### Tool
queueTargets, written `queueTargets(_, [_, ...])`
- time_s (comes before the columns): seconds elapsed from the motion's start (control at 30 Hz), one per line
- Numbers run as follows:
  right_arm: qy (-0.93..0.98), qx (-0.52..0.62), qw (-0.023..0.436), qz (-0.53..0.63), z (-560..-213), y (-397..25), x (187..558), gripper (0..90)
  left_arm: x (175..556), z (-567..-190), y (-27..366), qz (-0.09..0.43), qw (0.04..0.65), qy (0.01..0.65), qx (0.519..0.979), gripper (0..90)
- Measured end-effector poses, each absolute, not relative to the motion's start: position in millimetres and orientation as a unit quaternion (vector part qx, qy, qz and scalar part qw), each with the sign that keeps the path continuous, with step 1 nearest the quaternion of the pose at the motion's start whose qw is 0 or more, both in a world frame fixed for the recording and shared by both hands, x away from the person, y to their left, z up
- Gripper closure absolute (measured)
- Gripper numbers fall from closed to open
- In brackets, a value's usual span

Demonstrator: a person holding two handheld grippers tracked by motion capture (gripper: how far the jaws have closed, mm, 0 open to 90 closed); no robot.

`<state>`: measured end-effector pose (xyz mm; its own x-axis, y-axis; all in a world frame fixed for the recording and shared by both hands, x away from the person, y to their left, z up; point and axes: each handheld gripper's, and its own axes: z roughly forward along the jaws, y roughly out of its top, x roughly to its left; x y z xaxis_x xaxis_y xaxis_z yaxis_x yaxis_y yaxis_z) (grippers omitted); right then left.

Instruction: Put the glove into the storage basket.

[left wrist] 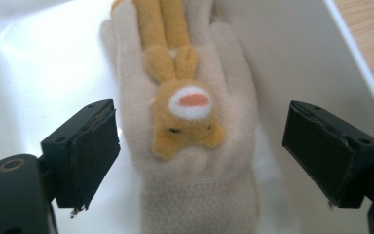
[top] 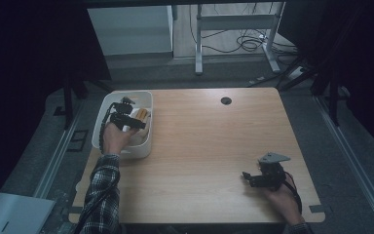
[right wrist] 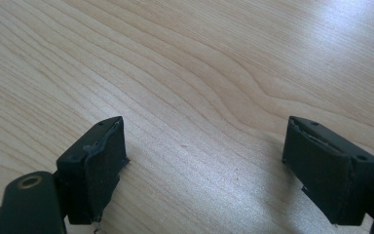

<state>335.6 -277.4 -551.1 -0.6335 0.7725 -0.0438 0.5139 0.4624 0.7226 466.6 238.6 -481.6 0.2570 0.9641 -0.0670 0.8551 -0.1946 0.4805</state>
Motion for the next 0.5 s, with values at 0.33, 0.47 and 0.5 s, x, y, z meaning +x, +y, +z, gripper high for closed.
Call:
queueTargets(0.33, [0.835, 0.385, 0.186, 0.347, -551.1, -277.4, 335.6, 16.3, 458.6, -477.6, 238.8, 0.142, 0.244, 0.584, 0.761, 12.5])
queueTargets(0.47, [0.835, 0.385, 0.186, 0.347, -551.1, -277.4, 335.6, 16.2, 453.1, -475.3, 241.4, 0.145, 0.257, 0.581, 0.759, 11.5])
queueTargets(0.5, [0.835, 0.385, 0.187, 0.347, -551.1, -277.4, 335.7, 16.3, 452.0, -474.8, 242.1, 0.147, 0.258, 0.579, 0.759, 11.5])
